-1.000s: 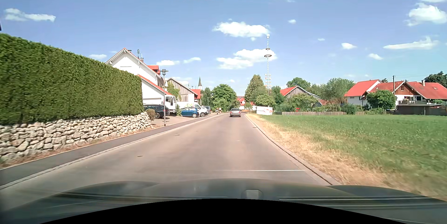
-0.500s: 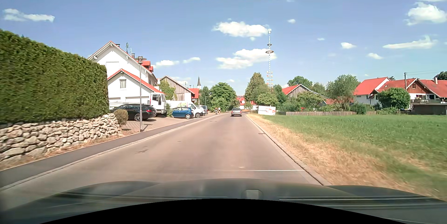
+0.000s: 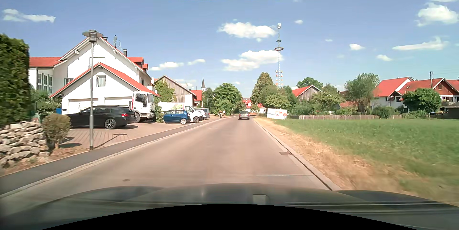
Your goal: Follow the waypoints while adhering to traffic rules and regulations
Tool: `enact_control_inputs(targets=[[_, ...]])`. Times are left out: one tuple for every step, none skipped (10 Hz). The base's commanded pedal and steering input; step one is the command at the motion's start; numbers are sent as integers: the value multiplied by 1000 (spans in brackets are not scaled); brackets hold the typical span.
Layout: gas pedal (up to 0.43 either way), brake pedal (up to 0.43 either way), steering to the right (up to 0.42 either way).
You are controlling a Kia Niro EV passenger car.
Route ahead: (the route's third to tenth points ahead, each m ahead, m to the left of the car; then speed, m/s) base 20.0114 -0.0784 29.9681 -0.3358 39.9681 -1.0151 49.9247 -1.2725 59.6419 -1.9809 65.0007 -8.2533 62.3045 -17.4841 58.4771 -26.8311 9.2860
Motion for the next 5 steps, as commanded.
enact_control_inputs(targets=[[87,6,4],[79,6,4],[79,6,4],[79,6,6],[79,6,9]])
